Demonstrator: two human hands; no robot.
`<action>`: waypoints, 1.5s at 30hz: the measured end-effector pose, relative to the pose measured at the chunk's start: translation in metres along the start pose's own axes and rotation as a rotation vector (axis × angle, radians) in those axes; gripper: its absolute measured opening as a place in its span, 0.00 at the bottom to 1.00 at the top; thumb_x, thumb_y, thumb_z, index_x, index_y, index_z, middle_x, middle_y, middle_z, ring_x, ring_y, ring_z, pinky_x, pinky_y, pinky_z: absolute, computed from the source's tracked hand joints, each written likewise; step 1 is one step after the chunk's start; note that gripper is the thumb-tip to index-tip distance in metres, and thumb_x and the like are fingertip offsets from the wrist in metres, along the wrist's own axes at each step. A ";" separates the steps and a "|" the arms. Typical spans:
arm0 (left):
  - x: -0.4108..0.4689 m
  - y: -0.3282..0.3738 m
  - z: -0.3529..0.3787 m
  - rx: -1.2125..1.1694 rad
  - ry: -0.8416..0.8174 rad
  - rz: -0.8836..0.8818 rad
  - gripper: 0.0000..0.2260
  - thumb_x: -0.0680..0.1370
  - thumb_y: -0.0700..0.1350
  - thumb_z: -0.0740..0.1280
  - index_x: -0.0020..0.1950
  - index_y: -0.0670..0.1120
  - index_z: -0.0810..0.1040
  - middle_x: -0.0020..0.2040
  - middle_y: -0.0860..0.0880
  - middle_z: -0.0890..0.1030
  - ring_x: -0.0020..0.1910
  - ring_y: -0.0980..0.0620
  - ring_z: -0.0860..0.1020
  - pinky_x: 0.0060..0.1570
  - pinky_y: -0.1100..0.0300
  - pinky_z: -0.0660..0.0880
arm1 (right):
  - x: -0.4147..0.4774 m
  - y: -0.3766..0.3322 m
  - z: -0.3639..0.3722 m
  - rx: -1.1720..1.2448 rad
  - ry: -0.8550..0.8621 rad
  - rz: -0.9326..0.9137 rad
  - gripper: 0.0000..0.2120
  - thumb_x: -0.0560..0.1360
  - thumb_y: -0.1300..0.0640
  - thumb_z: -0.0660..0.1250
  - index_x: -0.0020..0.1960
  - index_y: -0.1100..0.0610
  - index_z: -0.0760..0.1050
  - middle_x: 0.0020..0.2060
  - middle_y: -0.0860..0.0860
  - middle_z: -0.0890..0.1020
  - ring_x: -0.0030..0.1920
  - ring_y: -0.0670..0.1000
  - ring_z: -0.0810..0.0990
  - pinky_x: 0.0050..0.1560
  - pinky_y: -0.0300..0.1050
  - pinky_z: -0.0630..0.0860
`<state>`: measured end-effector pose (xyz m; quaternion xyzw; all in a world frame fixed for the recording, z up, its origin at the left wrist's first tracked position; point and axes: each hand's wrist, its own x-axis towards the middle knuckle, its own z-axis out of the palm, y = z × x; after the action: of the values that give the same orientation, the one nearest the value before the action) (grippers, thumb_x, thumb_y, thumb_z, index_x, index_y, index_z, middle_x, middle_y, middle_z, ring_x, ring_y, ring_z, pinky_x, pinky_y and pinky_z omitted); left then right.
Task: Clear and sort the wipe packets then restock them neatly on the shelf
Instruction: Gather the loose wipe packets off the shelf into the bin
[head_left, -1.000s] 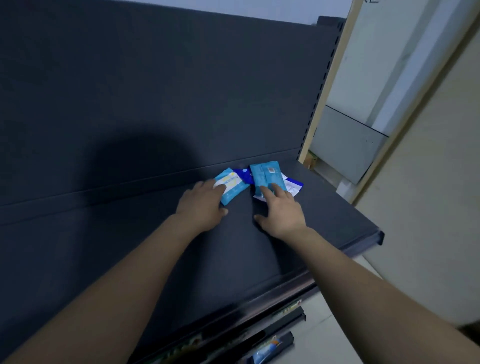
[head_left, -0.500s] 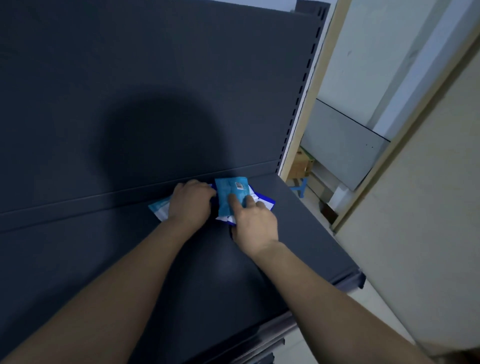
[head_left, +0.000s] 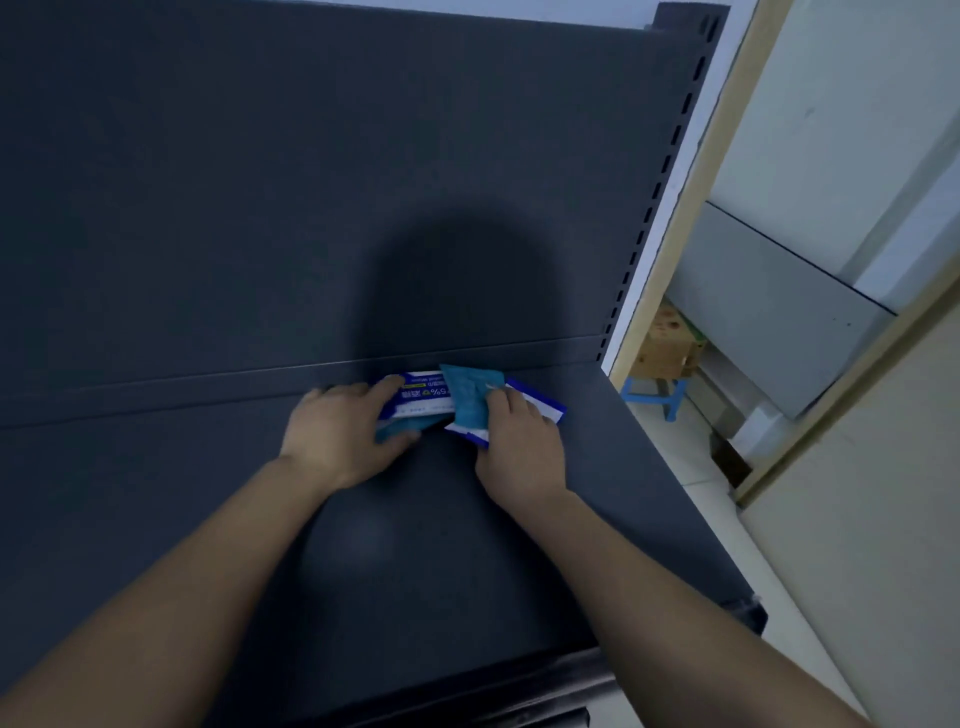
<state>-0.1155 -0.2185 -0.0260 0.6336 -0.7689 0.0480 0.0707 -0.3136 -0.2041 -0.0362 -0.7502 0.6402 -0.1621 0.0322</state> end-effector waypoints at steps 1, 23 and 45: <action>-0.001 0.004 0.001 0.030 -0.047 -0.016 0.33 0.74 0.67 0.60 0.74 0.55 0.61 0.60 0.49 0.77 0.58 0.46 0.76 0.55 0.55 0.69 | 0.001 0.000 0.000 0.002 -0.009 -0.008 0.23 0.74 0.60 0.64 0.68 0.57 0.64 0.65 0.53 0.71 0.63 0.54 0.71 0.57 0.47 0.68; -0.144 -0.058 -0.050 -0.434 0.508 -0.765 0.14 0.81 0.49 0.59 0.41 0.41 0.69 0.33 0.45 0.74 0.36 0.42 0.73 0.32 0.55 0.65 | -0.037 -0.141 -0.007 0.815 0.049 -0.148 0.10 0.78 0.51 0.63 0.58 0.50 0.71 0.48 0.45 0.82 0.46 0.49 0.79 0.45 0.44 0.73; -0.570 -0.237 -0.128 -0.295 0.959 -1.385 0.14 0.81 0.47 0.59 0.39 0.41 0.70 0.33 0.47 0.74 0.33 0.51 0.71 0.33 0.53 0.67 | -0.309 -0.543 0.044 1.064 -0.404 -0.633 0.12 0.75 0.50 0.68 0.53 0.55 0.73 0.48 0.52 0.83 0.48 0.56 0.80 0.46 0.48 0.74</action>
<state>0.2302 0.3086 -0.0001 0.8561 -0.0938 0.1563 0.4836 0.1752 0.1859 -0.0017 -0.7999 0.2017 -0.3146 0.4696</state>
